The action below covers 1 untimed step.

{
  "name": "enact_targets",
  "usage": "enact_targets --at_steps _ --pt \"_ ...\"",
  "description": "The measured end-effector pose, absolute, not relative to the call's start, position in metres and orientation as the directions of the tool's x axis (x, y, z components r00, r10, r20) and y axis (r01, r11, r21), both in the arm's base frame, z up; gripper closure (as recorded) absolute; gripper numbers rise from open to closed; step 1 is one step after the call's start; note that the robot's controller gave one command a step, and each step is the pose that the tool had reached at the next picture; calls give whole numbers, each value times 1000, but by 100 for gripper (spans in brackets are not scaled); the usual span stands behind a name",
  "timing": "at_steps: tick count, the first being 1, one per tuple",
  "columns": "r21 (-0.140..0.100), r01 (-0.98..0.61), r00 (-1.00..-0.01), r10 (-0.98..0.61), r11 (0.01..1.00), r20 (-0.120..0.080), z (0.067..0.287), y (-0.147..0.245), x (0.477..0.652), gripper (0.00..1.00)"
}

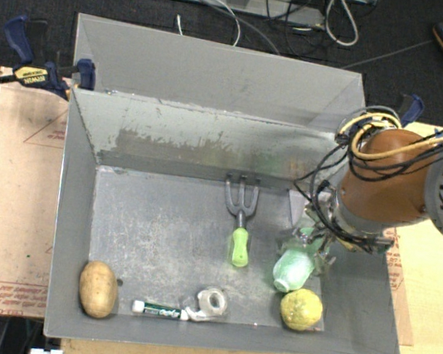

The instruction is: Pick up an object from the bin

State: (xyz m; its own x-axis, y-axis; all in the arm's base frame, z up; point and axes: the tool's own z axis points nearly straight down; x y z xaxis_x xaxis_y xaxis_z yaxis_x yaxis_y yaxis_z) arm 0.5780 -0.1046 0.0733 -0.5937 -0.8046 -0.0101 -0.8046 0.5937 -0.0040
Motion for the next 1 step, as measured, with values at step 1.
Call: enact_targets --at_steps 1 --pt "1 -804 -595 -804 595 -9 93 -104 577 100"
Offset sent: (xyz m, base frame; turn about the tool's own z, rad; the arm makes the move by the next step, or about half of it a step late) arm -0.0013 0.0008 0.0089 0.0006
